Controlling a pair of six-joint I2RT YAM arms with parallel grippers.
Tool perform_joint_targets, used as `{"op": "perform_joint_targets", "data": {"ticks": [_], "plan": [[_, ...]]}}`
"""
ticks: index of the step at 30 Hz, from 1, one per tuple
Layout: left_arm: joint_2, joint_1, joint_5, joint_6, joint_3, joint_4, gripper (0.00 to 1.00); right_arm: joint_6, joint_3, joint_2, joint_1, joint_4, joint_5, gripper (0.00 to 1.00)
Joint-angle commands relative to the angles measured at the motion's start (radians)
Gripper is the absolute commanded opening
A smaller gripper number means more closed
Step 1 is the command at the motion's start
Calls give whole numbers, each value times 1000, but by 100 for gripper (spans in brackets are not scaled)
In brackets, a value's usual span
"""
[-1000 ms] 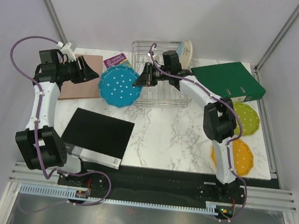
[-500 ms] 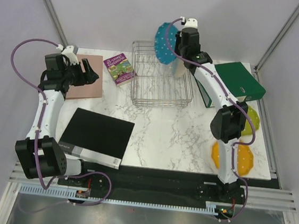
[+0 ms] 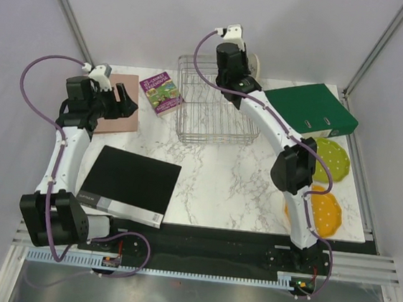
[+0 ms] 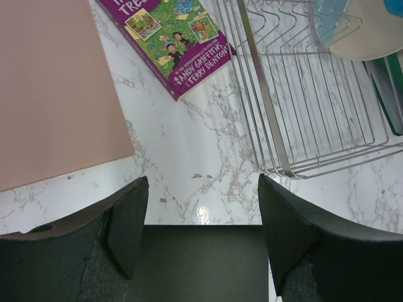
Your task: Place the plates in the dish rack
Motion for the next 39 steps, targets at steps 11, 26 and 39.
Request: {"op": "perform_joint_targets", "data": {"ticks": [11,26,39], "plan": [[-57,-2,-3,50,-47,37,77,-28,130,95,-19,142,81,0],[-45,-2,-3,11,-32,6,77,101,136,233,-42,51,41,0],[-108,-72,-85,-19,-78,37,78,-19,-180,-152,5,85,3,74]]}}
